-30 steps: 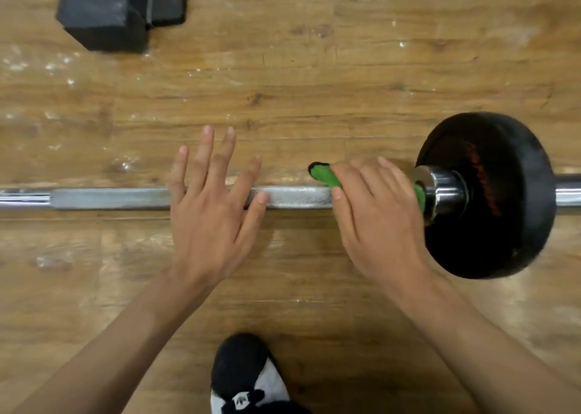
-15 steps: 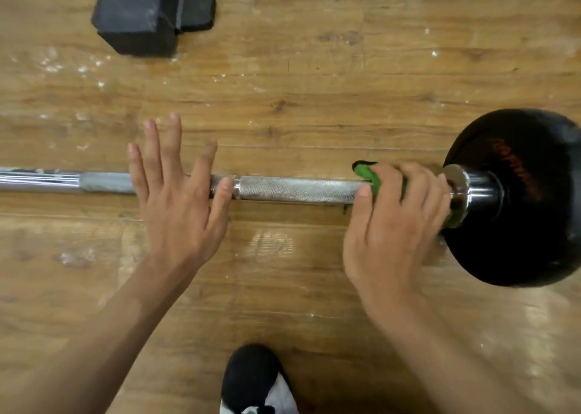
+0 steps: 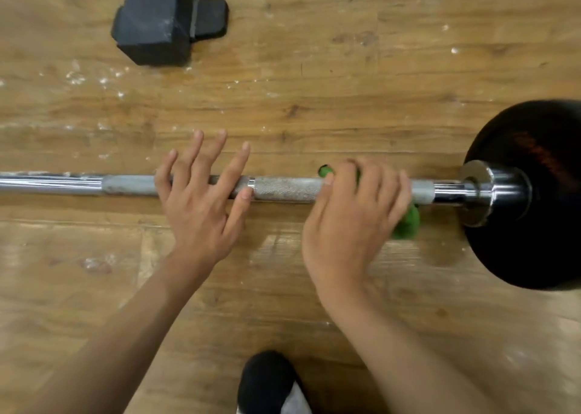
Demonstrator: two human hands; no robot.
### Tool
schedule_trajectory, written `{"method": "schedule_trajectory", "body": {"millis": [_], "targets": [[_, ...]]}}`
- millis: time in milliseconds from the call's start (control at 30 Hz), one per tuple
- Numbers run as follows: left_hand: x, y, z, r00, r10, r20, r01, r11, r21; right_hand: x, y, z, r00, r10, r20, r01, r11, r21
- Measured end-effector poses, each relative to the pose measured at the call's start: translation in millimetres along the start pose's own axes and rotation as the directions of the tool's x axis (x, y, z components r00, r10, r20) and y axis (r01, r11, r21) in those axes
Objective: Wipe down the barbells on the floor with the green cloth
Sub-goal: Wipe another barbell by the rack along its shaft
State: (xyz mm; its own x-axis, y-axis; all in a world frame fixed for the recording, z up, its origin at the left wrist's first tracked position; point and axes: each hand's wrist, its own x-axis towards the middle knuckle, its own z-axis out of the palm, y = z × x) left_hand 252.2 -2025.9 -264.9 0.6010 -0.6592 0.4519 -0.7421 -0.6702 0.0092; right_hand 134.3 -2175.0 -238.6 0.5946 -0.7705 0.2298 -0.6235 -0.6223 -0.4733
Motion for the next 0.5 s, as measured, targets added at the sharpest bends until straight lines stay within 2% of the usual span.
{"method": "schedule_trajectory", "body": {"millis": [67, 167, 200, 267, 333, 367, 400, 433, 500], "targets": [[1, -2, 1, 1.000, 0.021, 0.000, -0.021, 1.000, 0.004, -7, -21, 8, 0.988, -0.140, 0.064, 0.135, 0.988, 0.072], [2, -6, -3, 0.997, 0.049, 0.059, -0.049, 0.999, 0.002, 3, 17, 2, 0.927, -0.357, 0.116, 0.346, 0.932, 0.103], [2, -6, -4, 0.996, 0.047, 0.074, -0.047, 0.999, 0.003, 7, 37, -3, 0.935, -0.346, 0.082, 0.340, 0.937, 0.076], [3, -5, -5, 0.995, 0.024, 0.098, -0.024, 1.000, 0.002, 12, 69, -17, 0.986, -0.162, -0.029, 0.163, 0.986, 0.038], [4, -3, -6, 0.993, 0.008, 0.118, -0.008, 1.000, -0.003, 16, 66, -24, 0.996, 0.032, -0.085, -0.028, 0.999, 0.040], [6, -3, -7, 0.991, 0.005, 0.132, -0.005, 1.000, 0.000, 20, 51, -20, 0.996, 0.063, -0.068, -0.060, 0.997, 0.049], [6, -4, -8, 0.988, 0.005, 0.152, -0.006, 1.000, 0.003, 24, 34, -16, 1.000, 0.017, -0.015, -0.016, 0.998, 0.062], [7, -4, -10, 0.984, 0.006, 0.176, -0.007, 1.000, 0.003, 26, 20, -11, 0.993, -0.107, 0.051, 0.102, 0.991, 0.089], [11, -3, -15, 0.973, 0.006, 0.230, -0.006, 1.000, 0.001, 32, 11, -5, 0.929, -0.349, 0.121, 0.328, 0.930, 0.165]]}}
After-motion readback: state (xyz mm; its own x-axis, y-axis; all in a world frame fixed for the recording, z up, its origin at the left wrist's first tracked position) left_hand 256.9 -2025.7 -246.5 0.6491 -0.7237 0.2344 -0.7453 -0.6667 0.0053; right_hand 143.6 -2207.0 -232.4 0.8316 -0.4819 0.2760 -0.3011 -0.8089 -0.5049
